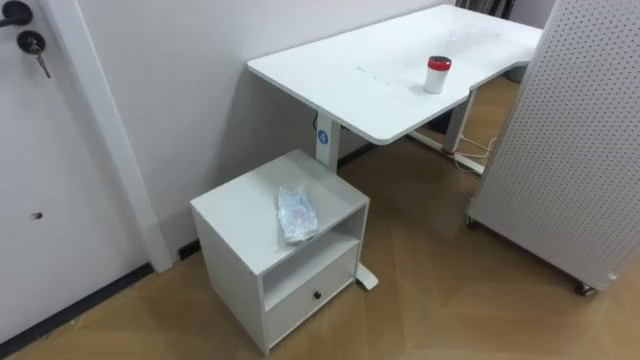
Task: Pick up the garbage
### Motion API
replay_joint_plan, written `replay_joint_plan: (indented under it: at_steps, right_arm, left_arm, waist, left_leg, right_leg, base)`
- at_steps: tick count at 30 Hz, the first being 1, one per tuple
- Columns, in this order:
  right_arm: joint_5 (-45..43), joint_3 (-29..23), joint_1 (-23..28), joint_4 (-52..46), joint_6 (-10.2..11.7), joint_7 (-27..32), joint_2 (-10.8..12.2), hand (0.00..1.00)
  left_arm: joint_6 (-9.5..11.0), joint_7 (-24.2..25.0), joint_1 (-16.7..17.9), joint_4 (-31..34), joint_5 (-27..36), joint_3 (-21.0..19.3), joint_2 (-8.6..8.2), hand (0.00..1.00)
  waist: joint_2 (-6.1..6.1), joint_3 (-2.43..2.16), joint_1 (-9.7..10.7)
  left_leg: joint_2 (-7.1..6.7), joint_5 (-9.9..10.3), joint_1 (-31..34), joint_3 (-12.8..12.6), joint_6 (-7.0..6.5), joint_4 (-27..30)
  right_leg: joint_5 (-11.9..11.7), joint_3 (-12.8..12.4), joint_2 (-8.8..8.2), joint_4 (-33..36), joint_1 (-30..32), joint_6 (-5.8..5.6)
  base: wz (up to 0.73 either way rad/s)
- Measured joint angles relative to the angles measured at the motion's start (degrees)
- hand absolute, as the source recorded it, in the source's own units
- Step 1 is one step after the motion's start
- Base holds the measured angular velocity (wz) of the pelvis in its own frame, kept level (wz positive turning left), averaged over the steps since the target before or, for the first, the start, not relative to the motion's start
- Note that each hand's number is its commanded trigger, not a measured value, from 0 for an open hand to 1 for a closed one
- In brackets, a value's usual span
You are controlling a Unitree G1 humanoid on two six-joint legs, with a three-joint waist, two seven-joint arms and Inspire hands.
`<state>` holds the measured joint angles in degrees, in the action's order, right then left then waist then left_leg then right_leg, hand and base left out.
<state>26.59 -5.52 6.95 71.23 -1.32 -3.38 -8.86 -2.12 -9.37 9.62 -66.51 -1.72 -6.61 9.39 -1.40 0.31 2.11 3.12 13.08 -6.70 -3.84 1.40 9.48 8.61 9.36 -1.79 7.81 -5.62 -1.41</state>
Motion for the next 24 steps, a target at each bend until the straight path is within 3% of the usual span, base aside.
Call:
replay_joint_plan:
  at_steps: [4, 11, 15, 24]
  right_arm:
    - [0.13, 0.73, 0.1, -0.23, 0.11, -0.06, 0.03, 1.0]
    - [-0.4, 1.89, -0.43, 0.57, 0.63, -0.66, 0.07, 1.0]
    - [-0.46, 2.13, -1.0, 1.51, 0.32, -1.04, 0.12, 1.0]
    - [-0.09, 2.06, -1.23, 2.37, 0.01, -1.23, 0.08, 1.0]
  left_arm:
    - [0.15, -0.01, 0.31, 0.01, 0.02, 0.05, -0.01, 0.0]
    - [0.85, -0.03, 1.51, -0.4, -0.16, -0.87, -0.04, 0.0]
    - [0.75, 0.01, 1.99, -0.52, -0.14, -1.29, 0.1, 0.0]
    - [-0.47, 0.32, 2.75, -1.06, -1.27, -1.28, 0.17, 0.0]
  waist:
    - [-0.19, 0.13, -0.69]
    - [-0.56, -0.36, -1.13]
    - [-1.06, -0.02, -1.3]
    - [-1.11, -0.17, -1.09]
  left_leg:
    - [0.01, 0.01, 0.04, 0.0, 0.0, -0.07]
    - [0.0, 0.01, 0.08, 0.02, 0.0, 0.04]
    - [0.0, 0.01, 0.19, 0.03, 0.0, 0.18]
    - [0.07, 0.09, 0.9, 0.32, 0.06, 0.54]
  right_leg:
    - [0.01, 0.08, 0.0, -0.01, 0.02, -0.02]
    - [0.0, 0.24, -0.02, 0.0, -0.03, -0.01]
    - [0.0, 0.28, -0.03, 0.02, -0.05, -0.01]
    - [0.04, 0.89, -0.03, -0.05, 0.15, 0.04]
  base:
    - [0.0]
    - [0.0]
    - [0.0]
    - [0.01]
